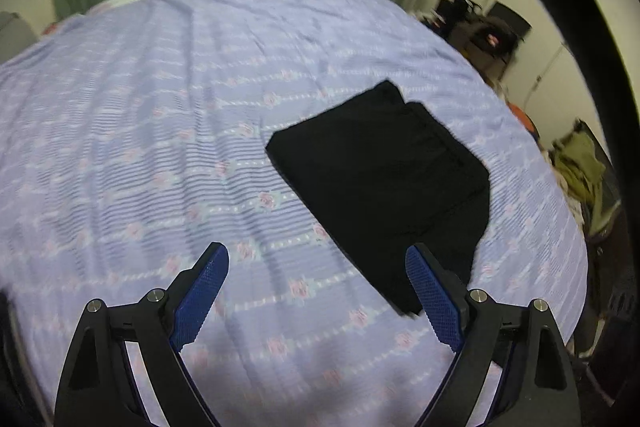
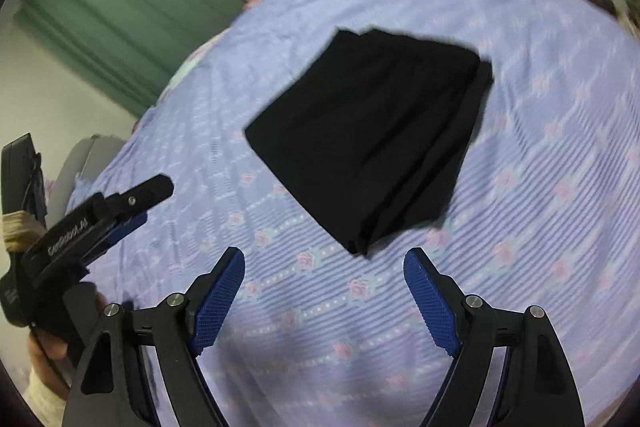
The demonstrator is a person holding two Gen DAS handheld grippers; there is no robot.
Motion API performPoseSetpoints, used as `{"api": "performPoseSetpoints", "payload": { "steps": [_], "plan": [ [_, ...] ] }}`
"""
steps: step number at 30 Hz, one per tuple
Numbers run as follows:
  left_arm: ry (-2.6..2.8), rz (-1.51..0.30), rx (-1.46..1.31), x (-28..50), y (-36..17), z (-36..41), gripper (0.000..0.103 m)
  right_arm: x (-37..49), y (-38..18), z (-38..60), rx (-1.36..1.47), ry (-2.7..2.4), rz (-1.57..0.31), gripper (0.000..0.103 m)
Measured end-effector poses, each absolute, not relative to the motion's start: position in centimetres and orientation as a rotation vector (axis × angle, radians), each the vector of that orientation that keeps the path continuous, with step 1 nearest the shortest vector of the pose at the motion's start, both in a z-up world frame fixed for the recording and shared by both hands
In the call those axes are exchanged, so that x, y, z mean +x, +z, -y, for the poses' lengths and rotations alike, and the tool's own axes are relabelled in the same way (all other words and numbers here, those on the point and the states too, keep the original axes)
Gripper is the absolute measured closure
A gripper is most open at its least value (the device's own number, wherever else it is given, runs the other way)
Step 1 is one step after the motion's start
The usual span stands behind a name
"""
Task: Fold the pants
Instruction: 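Close both tools on the folded black pants bundle and lift it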
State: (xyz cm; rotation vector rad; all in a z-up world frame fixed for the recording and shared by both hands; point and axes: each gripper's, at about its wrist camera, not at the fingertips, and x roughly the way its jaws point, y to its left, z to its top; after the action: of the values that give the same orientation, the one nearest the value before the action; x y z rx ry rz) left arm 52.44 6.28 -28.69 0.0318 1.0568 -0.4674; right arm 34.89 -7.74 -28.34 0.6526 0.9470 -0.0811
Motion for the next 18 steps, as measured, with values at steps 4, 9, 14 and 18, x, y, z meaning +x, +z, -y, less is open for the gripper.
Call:
{"api": "performPoseSetpoints", "payload": {
  "steps": [4, 9, 14, 18],
  "plan": [
    [-0.517, -1.097, 0.034, 56.4, -32.7, -5.7, 0.013, 36.3, -32.5, 7.0, 0.741, -0.159, -0.968, 0.021],
    [-0.571, -1.137, 0.000, 59.9, -36.8, -4.4, 0.015, 37.2, -35.9, 6.4, 0.821, -0.227, -0.950, 0.021],
    [-0.567, -1.149, -0.051, 61.8, -39.2, -3.9, 0.016, 37.8, -38.1, 6.2, 0.870, -0.262, -0.921, 0.021],
    [-0.586, -1.128, -0.053, 62.4, -39.8, -2.7, 0.016, 38.4, -38.6, 5.9, 0.869, -0.270, -0.874, 0.021]
  ]
}}
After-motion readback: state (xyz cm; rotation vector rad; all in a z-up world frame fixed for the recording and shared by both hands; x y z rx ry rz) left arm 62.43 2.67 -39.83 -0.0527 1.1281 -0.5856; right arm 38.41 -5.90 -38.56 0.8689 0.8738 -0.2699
